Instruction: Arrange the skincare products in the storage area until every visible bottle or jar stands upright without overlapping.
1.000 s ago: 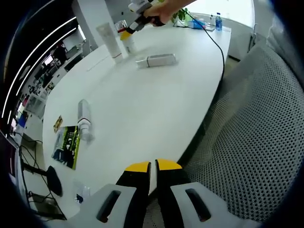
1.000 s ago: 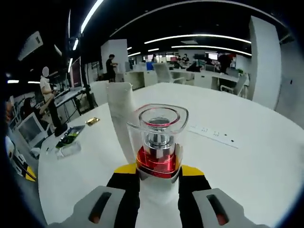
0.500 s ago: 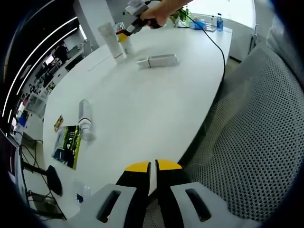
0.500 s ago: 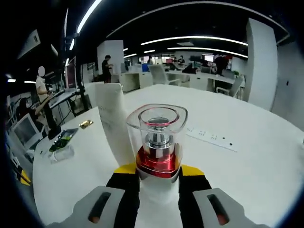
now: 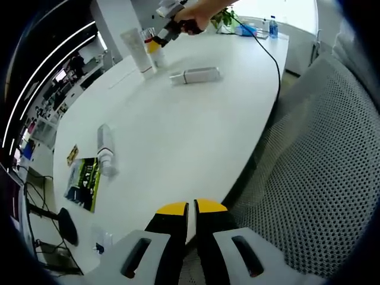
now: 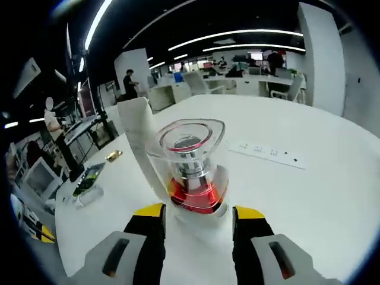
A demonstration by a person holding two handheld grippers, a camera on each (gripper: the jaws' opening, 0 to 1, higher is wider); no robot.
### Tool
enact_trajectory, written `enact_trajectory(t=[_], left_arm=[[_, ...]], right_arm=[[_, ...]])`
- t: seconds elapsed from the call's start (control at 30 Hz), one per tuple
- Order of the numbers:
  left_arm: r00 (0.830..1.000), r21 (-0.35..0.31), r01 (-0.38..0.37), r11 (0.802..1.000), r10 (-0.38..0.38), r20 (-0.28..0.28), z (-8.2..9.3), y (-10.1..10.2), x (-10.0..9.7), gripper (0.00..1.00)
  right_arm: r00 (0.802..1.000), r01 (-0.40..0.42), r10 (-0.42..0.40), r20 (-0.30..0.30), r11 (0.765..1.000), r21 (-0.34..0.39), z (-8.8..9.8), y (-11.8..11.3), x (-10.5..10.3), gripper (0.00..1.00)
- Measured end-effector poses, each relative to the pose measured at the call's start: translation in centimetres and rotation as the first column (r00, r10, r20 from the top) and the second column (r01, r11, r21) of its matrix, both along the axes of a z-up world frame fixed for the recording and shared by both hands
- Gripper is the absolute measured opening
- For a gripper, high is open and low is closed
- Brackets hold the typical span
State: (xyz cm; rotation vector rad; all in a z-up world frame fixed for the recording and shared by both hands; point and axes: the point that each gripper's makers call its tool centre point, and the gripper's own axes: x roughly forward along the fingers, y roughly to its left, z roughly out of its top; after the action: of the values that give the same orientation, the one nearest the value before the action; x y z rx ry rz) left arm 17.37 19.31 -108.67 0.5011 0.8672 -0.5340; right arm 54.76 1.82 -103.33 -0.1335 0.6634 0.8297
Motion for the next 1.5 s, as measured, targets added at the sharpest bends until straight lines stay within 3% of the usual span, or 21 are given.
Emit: enact_trajectory(t=[0.2, 0.63, 1.27, 1.5], left_arm=[[1.0, 0.002, 0.005, 1.0, -0.005, 0.002, 0.1, 0.0, 0.0, 0.0], [1.0, 0.009, 0.002, 1.0, -0.002, 0.007, 0.1, 0.2, 0.1, 0.0], [0.999, 0.012, -0.014, 1.0, 0.013, 0.031, 0.5, 0.5, 0.4, 0.0], [0.999, 0.018, -0.019, 1.0, 0.018, 0.041, 0.6, 0.6, 0.5, 0.0]], right_arm=[[0.998, -0.053, 0.054, 0.013, 0.994, -0.092, -0.3, -0.8, -0.5, 0.24], [1.0, -0.028, 0.027, -0.005, 0.997, -0.072, 0.1, -0.3, -0.6, 0.21], [0.999, -0.031, 0.029, -0.027, 0.996, -0.083, 0.2, 0.3, -1.2, 0.26], [0.999, 0.009, -0.013, -0.047, 0.996, -0.087, -0.2, -0.4, -3.4, 0.32]])
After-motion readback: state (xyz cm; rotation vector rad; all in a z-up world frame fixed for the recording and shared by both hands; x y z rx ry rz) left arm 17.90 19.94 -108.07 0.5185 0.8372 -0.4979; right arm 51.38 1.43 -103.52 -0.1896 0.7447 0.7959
